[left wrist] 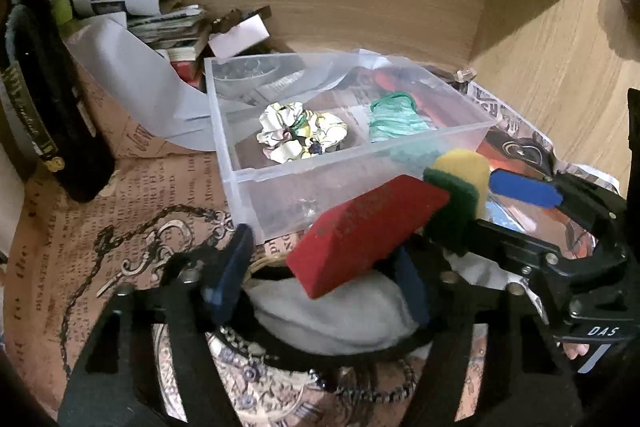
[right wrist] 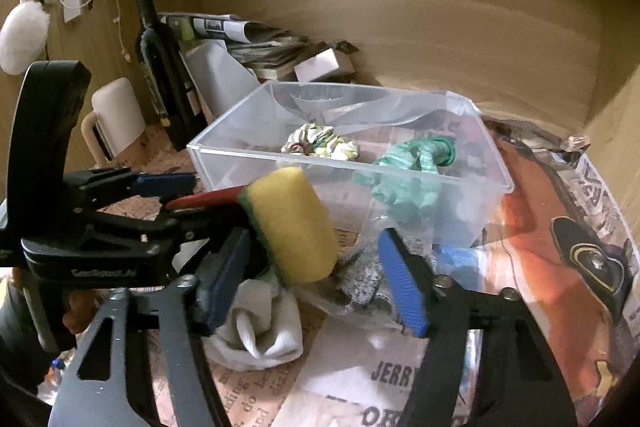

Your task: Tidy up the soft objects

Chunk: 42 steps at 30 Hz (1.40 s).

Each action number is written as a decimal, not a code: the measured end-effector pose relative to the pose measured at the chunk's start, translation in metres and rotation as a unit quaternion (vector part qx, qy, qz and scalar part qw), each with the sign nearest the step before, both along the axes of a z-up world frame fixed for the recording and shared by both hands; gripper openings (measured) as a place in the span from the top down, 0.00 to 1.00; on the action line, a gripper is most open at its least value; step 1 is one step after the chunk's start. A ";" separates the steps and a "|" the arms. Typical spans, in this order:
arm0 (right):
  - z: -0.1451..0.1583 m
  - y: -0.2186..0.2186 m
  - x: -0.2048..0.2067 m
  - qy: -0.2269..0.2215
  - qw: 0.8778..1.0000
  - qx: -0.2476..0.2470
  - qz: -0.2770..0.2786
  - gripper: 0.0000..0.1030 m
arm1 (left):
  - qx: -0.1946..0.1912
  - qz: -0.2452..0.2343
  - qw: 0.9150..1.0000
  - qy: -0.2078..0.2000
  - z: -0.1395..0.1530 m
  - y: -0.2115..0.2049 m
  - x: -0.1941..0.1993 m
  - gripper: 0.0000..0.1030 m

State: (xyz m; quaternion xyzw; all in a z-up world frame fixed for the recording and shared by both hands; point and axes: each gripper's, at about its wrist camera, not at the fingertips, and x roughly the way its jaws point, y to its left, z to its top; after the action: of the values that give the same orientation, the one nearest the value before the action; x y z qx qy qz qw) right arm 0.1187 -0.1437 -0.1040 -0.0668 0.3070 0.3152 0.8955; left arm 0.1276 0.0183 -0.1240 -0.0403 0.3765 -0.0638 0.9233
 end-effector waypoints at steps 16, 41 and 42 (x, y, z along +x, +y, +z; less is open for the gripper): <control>-0.007 0.006 0.010 0.014 1.000 0.018 0.011 0.75 | -0.006 0.007 1.000 -0.005 -0.001 0.002 0.005 0.93; 0.061 -0.019 0.005 -0.095 0.993 0.062 -0.027 0.75 | 0.009 0.015 0.991 -0.132 0.092 0.006 -0.017 0.95; 0.060 -0.018 0.007 -0.092 0.993 0.062 -0.027 0.75 | 0.008 0.016 0.992 -0.128 0.091 0.007 -0.016 0.95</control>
State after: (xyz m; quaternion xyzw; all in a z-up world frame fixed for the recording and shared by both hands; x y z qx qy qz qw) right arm 0.1261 -0.1618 -0.0438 -0.0318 0.2048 0.3017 0.9306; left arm 0.1120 0.0257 -0.0334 -0.0301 0.2553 -0.0509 0.9650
